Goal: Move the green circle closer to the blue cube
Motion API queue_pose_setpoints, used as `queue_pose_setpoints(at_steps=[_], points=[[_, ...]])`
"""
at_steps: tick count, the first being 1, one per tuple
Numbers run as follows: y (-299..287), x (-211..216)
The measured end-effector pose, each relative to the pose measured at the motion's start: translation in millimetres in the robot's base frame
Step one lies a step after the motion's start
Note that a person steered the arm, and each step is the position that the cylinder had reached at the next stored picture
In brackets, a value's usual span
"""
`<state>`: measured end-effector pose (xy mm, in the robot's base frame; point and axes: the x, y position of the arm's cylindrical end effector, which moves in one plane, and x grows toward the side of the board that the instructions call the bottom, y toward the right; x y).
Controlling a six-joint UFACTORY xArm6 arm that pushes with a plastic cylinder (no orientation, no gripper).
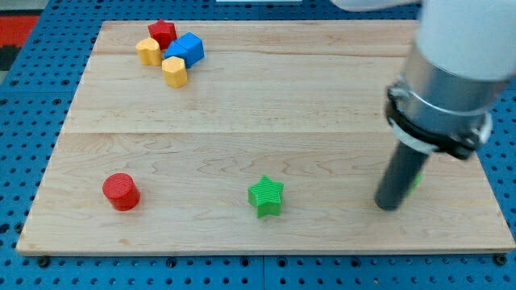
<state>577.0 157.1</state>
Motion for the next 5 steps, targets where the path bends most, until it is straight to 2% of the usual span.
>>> queue_pose_setpoints(at_steps=[1, 2, 3, 4, 5], points=[[20.5, 9.1], [84.0, -5.2], [-2.3, -62.1], [-29.8, -93.3], [-10.7, -96.5]])
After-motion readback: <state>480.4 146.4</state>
